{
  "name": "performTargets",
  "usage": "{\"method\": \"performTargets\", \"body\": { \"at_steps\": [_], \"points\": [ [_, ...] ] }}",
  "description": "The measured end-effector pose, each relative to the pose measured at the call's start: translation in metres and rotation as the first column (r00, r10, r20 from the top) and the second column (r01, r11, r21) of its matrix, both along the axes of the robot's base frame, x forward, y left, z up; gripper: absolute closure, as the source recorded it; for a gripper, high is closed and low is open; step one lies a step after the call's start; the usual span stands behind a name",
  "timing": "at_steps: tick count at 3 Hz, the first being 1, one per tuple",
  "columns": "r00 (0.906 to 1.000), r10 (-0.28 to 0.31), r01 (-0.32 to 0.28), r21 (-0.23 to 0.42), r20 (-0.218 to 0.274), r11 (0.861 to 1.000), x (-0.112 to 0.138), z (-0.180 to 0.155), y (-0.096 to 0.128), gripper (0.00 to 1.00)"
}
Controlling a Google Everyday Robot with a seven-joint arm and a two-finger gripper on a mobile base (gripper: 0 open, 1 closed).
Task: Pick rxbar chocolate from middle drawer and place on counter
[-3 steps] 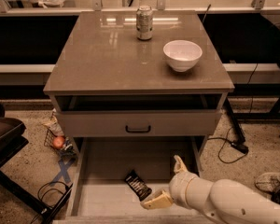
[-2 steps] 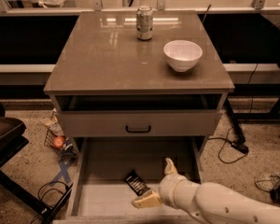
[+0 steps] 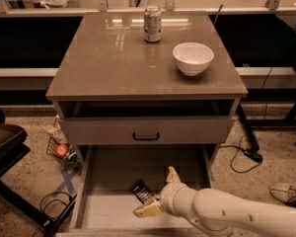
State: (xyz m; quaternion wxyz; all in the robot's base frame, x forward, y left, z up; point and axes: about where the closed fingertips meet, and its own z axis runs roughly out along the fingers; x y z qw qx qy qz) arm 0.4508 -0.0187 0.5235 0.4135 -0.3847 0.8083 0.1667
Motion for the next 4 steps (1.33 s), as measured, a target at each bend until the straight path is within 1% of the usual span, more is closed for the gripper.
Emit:
{"method": "performTargets", "body": {
  "at_steps": [1, 2, 3, 4],
  "points": [
    [0.9993, 0.006, -0.008, -0.049, -0.038, 0.999, 0.017, -0.033, 0.017, 0.00],
    [0.9955, -0.004, -0.004, -0.084, -0.095, 0.996, 0.038, -0.076, 0.029, 0.00],
    [0.9890, -0.015, -0.001, -0.109, -0.147, 0.994, 0.056, -0.120, 0.038, 0.00],
    [0.9879, -0.012, -0.006, -0.113, -0.155, 0.994, 0.056, -0.124, 0.041, 0.00]
  ]
}}
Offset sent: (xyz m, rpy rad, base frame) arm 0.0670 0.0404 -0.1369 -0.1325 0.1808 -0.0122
